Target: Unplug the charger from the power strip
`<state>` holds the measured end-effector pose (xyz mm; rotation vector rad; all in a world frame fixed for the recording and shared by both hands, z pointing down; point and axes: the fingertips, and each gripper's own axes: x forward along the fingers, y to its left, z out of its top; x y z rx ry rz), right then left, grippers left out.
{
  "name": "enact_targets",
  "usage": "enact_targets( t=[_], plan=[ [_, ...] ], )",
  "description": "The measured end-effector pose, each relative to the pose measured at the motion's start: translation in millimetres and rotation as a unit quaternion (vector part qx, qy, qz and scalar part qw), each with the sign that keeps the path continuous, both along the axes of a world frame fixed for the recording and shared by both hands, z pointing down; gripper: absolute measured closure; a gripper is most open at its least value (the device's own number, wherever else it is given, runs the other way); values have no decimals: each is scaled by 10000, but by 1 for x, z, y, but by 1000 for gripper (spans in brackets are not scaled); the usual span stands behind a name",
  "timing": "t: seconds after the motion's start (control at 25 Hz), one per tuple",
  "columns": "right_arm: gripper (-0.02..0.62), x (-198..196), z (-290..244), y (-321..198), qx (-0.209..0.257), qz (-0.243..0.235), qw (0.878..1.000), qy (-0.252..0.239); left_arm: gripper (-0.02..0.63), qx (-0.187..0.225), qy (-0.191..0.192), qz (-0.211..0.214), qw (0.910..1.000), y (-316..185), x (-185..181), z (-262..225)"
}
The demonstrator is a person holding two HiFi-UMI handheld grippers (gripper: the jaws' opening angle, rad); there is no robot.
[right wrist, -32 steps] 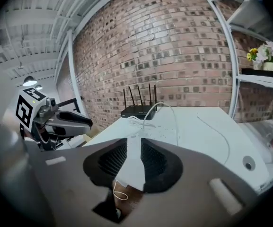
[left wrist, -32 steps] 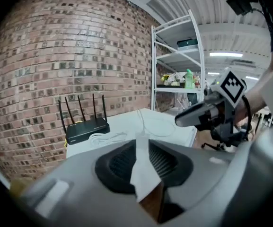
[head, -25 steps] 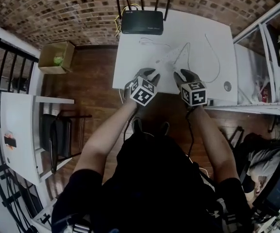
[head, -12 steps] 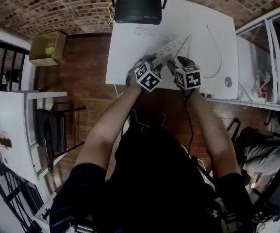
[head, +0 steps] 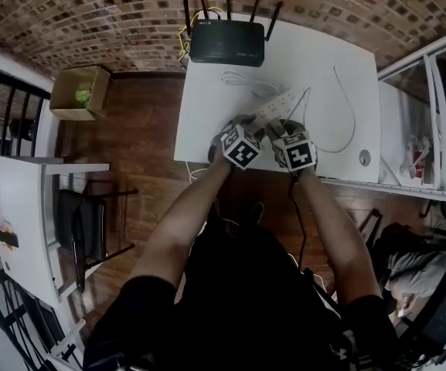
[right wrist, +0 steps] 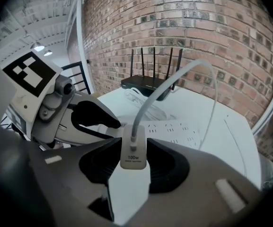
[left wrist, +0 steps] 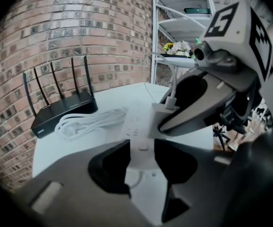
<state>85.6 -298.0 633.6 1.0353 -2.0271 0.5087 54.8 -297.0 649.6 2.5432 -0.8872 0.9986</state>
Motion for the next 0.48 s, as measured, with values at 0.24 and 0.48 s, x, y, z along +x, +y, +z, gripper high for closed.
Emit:
enact_targets(
  t=[0.24,0.48],
  plan=[
    [451,-4,-2,-4,-9,52,9999,87,442,6,143,-54,9999,-5,-2,0],
    [456,3,6,-3,-180,84,9998,52,446,-70,111,-47,9999,-3,-1,0]
  ],
)
